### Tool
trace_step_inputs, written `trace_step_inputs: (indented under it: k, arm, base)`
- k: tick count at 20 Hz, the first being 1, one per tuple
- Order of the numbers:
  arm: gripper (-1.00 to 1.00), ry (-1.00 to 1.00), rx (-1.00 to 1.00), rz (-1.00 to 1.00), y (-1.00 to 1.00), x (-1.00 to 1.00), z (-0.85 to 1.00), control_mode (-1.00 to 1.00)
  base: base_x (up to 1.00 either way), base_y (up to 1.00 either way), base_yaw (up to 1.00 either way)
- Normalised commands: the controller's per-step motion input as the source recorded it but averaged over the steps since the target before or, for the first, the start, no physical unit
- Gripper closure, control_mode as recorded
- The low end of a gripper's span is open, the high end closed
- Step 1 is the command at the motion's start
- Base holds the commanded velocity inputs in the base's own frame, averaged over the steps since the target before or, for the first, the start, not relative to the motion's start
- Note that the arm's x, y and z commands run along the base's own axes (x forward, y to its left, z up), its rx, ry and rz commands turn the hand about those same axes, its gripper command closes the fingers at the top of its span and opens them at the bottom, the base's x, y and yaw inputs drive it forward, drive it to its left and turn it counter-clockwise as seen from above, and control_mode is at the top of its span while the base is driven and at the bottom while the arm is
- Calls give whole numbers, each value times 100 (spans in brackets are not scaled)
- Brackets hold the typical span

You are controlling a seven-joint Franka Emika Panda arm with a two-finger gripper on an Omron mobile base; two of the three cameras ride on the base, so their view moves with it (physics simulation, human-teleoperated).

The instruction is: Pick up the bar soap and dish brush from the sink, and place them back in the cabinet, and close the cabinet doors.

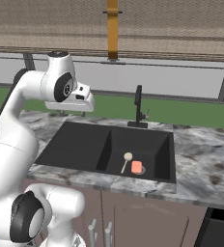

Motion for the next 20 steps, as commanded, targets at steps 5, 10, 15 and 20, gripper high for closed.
trace_step_inputs:
  k: [5,10,15,20]
  arm:
    - [-100,2,0,0,-62,-12,-1,-100]
    - [-100,4,0,0,-63,-9,-6,-100]
    - [-100,7,0,0,-64,-5,-7,-100]
    - [-100,8,0,0,-56,0,-12,-100]
  base:
    - [0,0,0]
    - [0,0,0]
    - [0,0,0]
    - [0,0,0]
